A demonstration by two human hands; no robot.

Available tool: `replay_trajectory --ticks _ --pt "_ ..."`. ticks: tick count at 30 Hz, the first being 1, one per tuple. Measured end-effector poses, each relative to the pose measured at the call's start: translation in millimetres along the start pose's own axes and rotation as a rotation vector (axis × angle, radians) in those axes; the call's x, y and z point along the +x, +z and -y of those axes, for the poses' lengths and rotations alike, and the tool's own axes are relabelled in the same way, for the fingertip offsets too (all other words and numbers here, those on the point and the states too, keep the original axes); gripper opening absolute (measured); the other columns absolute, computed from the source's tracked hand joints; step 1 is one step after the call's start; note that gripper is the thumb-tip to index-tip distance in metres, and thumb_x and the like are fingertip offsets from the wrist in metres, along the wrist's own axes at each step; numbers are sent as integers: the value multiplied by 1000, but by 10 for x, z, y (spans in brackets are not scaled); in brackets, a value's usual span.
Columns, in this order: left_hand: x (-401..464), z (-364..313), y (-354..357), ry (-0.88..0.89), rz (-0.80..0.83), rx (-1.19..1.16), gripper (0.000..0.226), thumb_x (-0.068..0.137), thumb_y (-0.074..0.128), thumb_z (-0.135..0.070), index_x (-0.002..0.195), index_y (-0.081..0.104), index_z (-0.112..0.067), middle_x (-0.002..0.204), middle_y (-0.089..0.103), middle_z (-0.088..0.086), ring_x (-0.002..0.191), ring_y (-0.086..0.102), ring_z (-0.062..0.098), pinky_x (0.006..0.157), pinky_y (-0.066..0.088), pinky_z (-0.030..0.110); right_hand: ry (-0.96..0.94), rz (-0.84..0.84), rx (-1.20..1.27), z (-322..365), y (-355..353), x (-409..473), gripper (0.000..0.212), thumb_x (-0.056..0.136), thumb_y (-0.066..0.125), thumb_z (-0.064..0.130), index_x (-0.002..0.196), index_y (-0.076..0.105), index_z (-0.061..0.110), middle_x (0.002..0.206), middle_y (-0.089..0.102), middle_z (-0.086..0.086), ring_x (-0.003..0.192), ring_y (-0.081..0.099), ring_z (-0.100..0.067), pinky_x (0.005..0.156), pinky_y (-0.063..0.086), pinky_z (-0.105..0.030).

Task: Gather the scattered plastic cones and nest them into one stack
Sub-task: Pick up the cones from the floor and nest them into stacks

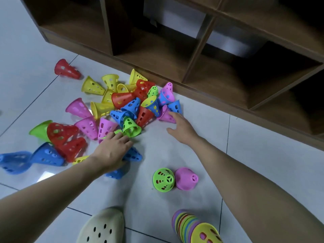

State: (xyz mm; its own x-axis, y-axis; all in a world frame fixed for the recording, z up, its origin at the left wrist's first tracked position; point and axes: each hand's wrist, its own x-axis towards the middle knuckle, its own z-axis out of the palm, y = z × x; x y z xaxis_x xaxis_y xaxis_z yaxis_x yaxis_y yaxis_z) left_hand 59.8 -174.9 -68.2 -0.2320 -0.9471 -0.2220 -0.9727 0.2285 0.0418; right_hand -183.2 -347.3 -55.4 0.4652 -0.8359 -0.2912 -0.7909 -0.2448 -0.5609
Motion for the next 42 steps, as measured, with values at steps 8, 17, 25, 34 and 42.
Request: replay_trajectory --ticks 8,17,25,34,42 --pt "-212 -285 -173 -110 -251 -557 57 78 59 -71 117 58 -29 99 60 -13 89 53 13 81 47 35 78 -13 -34 53 101 321 81 84 76 23 152 34 15 150 42 -9 135 43 -29 111 40 -41" --pt "-452 -947 -461 -9 -230 -871 70 84 59 -75 134 48 -27 128 58 -16 113 55 4 97 45 26 109 -39 216 -29 157 70 31 86 73 19 114 62 13 101 70 -3 91 66 -23 84 54 -37" --pt "-325 -1209 -385 74 -173 -840 67 86 55 -74 130 46 -24 114 60 -8 101 57 13 89 46 28 194 -62 420 -33 -404 -1006 27 77 73 43 101 68 33 91 74 -2 83 69 -23 85 57 -52" --pt "-222 -1244 -16 167 -137 -709 61 85 60 -63 125 53 -18 113 65 2 102 62 25 88 51 34 238 -123 412 34 -781 -2314 28 83 74 1 103 71 21 87 75 8 74 66 -8 70 50 -17" --pt "-347 -985 39 138 -89 -555 66 72 62 -46 133 55 -21 126 62 0 116 59 23 100 45 35 214 24 254 64 -588 -2175 17 82 79 19 92 70 30 73 58 9 60 52 -5 62 44 -12"
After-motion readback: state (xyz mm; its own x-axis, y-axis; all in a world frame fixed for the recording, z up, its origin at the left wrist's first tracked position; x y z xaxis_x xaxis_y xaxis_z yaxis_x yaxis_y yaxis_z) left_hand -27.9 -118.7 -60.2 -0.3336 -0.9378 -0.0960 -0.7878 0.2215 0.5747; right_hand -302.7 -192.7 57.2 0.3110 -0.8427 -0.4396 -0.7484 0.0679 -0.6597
